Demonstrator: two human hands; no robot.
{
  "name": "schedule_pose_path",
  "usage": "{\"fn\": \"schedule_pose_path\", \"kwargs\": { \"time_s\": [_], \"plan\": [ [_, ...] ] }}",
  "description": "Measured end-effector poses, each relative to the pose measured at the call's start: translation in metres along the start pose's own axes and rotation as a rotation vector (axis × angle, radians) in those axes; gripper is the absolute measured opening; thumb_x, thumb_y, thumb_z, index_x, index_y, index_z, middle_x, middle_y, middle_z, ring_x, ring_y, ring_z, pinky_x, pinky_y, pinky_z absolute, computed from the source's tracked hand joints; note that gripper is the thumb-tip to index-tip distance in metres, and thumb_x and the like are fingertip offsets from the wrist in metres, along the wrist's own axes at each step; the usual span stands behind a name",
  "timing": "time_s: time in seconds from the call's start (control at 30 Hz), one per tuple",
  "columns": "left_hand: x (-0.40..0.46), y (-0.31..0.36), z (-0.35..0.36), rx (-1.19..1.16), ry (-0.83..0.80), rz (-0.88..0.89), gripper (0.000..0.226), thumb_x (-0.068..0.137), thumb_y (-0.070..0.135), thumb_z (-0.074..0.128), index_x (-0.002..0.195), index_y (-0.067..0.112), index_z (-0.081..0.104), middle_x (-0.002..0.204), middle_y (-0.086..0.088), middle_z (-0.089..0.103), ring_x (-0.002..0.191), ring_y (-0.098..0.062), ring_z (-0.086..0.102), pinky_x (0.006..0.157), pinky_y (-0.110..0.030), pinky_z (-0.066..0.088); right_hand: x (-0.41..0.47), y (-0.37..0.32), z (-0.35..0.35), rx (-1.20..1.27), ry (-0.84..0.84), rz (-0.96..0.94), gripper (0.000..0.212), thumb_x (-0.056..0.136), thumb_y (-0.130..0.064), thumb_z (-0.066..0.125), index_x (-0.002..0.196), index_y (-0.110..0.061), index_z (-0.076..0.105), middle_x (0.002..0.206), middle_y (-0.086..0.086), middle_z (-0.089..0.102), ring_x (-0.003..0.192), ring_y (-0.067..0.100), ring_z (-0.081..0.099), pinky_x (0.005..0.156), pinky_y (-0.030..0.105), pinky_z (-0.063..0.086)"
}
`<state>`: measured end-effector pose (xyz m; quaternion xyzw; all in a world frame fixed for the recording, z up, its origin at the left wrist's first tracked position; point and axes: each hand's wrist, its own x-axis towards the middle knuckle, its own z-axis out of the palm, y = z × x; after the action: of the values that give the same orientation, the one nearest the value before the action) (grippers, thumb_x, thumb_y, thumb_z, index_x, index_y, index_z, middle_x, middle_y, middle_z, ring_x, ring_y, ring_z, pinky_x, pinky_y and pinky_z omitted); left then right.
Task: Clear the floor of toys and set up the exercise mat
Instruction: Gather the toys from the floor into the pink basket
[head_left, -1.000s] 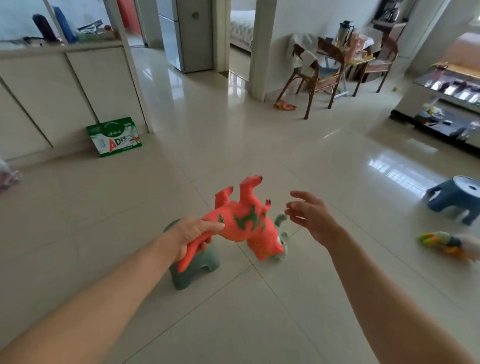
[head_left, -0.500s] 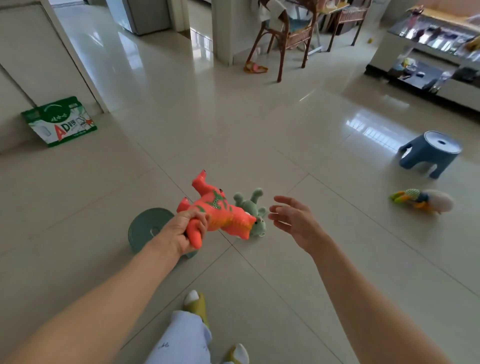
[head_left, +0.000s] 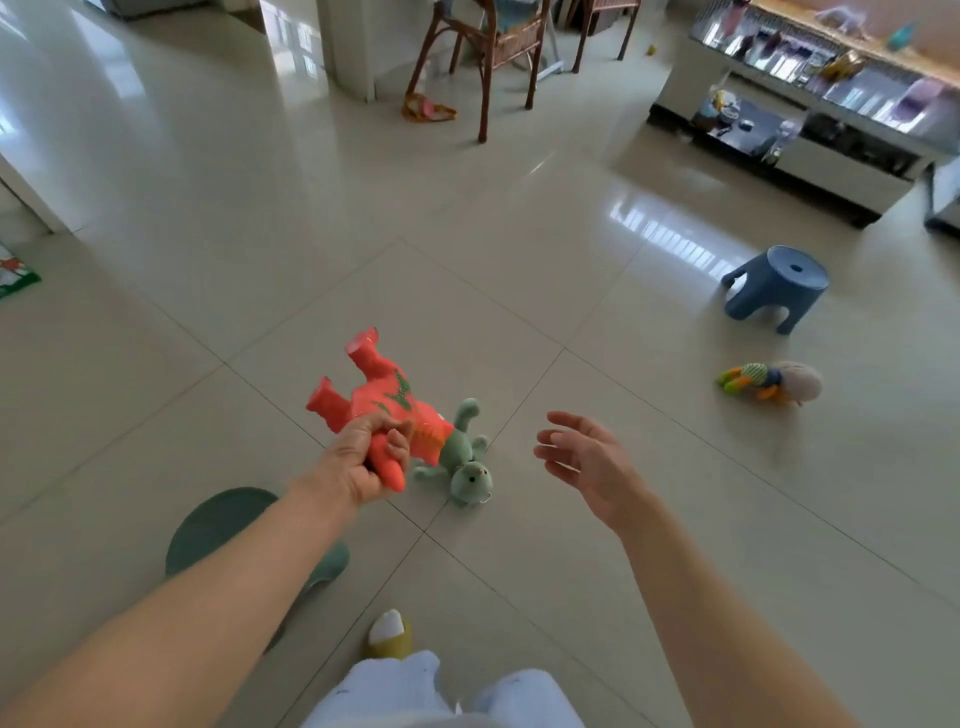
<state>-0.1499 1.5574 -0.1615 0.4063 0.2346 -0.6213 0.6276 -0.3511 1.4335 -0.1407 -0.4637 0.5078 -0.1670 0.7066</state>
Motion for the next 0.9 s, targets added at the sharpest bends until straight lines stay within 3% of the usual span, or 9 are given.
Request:
{"fn": "schedule_pose_path", "kwargs": {
  "time_s": [0.23,0.5,0.73,0.9],
  "plan": [
    [0.043,0.042,0.017,0.166,0.117,0.046,0.031,0.087,0.006,0.038,0.059,0.016,0.031,0.031,0.007,0.036,0.023,-0.002,0.033,0.027,-0.008,0.024,0.053,-0.009,-0.001,-0.01,0.02,0.07,0.021,0.089,-0.001,0.048,0.099,-0.017,0.058,0.081,0.0,0.064,0.073,0.014,0.062,0.071,0.025,0.047],
    [0.104,0.058,0.034,0.136,0.292,0.121,0.031,0.088,0.006,0.044,0.06,0.016,0.035,0.031,0.006,0.039,0.022,-0.003,0.034,0.027,-0.007,0.025,0.165,-0.033,0.0,-0.111,-0.114,0.168,0.021,0.089,-0.001,0.049,0.106,-0.013,0.055,0.08,0.001,0.063,0.073,0.014,0.06,0.071,0.025,0.047],
    [0.161,0.068,0.042,0.102,0.485,0.204,0.03,0.089,0.006,0.047,0.061,0.014,0.038,0.028,0.006,0.041,0.021,-0.002,0.033,0.027,-0.007,0.022,0.265,-0.029,0.019,-0.253,-0.22,0.287,0.016,0.089,-0.003,0.05,0.093,-0.017,0.057,0.079,0.002,0.06,0.071,0.014,0.058,0.07,0.024,0.048],
    [0.204,0.082,0.017,0.175,0.602,0.244,0.028,0.084,0.007,0.056,0.06,0.013,0.044,0.03,0.006,0.042,0.022,-0.004,0.034,0.031,-0.007,0.023,0.319,0.005,0.049,-0.327,-0.249,0.334,0.02,0.09,-0.005,0.052,0.109,-0.01,0.055,0.084,0.004,0.056,0.07,0.015,0.053,0.067,0.025,0.045]
  ]
}}
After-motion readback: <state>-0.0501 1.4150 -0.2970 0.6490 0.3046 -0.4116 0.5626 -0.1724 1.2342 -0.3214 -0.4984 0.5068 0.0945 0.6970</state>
